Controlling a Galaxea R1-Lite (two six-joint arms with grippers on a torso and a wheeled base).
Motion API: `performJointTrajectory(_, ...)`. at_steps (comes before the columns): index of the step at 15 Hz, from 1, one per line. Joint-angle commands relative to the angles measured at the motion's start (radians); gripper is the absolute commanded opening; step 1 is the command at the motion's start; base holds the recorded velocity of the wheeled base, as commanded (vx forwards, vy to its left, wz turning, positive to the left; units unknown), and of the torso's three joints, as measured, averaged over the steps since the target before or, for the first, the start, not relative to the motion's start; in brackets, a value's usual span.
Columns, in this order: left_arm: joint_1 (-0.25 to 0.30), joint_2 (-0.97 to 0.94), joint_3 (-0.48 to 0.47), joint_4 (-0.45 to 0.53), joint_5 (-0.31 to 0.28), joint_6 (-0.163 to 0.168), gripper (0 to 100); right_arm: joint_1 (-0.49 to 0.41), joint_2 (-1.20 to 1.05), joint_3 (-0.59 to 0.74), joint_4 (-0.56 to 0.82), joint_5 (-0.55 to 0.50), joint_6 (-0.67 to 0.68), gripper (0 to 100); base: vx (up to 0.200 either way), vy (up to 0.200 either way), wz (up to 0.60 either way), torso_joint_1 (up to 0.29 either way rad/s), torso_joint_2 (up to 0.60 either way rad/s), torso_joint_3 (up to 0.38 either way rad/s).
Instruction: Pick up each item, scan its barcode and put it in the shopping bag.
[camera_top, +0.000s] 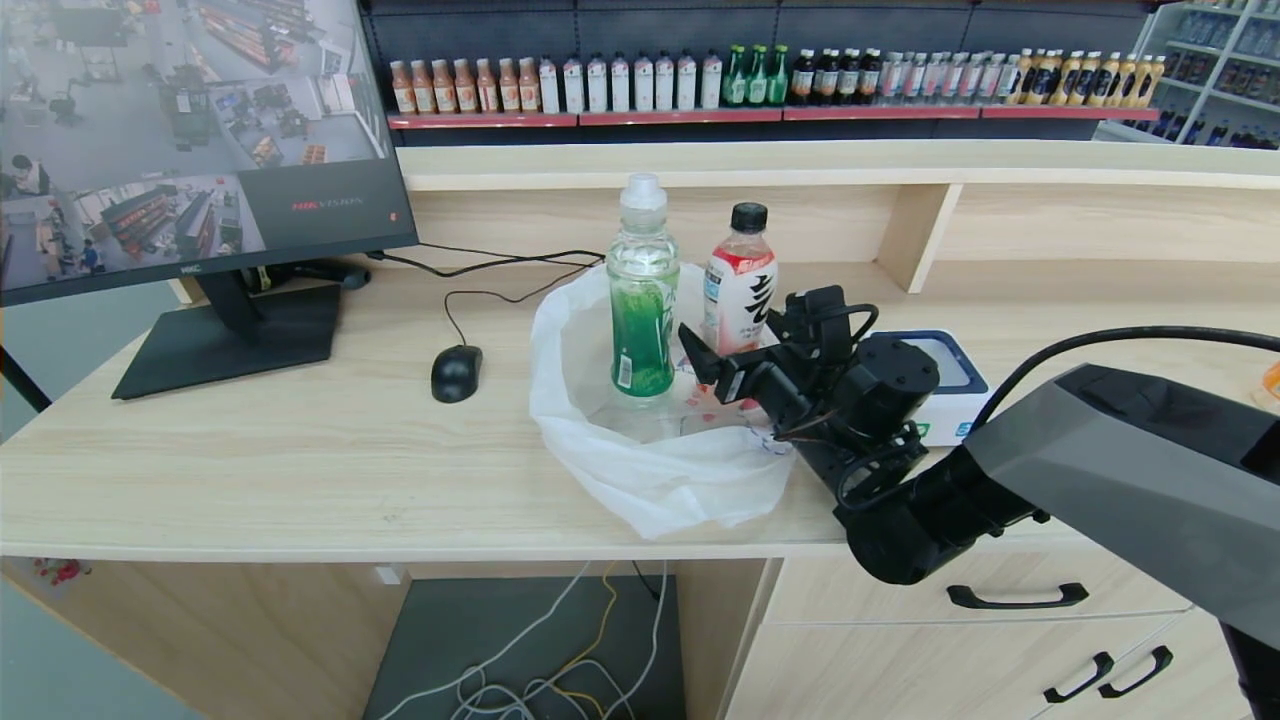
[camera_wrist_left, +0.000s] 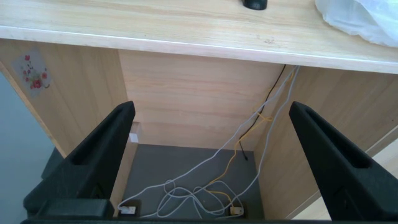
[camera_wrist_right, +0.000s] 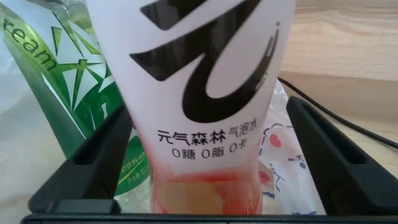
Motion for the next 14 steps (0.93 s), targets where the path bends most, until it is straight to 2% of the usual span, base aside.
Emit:
performJointTrajectory(1,0.0,0.0,0.001,0.0,0.001,0.0,100,-0.002,0.001,-0.001,-0.002,0.0,0.001,100,0.0,0.0,0.0,0.0,0.0,0.0)
performJointTrajectory(9,0.0,0.0,-0.001,0.0,-0.001,0.0,100,-0.002,-0.04,0.017,-0.019,-0.005,-0.002,100,0.0,0.0,0.0,0.0,0.0,0.0)
performJointTrajectory(11,0.0,0.0,0.001,0.0,0.001,0.0,100,-0.002,-0.072,0.068,-0.039,-0.006,-0.005,100,0.0,0.0,0.0,0.0,0.0,0.0)
performJointTrajectory(14,0.0,0.0,-0.001,0.0,0.001,0.0,100,0.006,-0.131,0.218,-0.108,-0.008,-0.027,100,0.0,0.0,0.0,0.0,0.0,0.0)
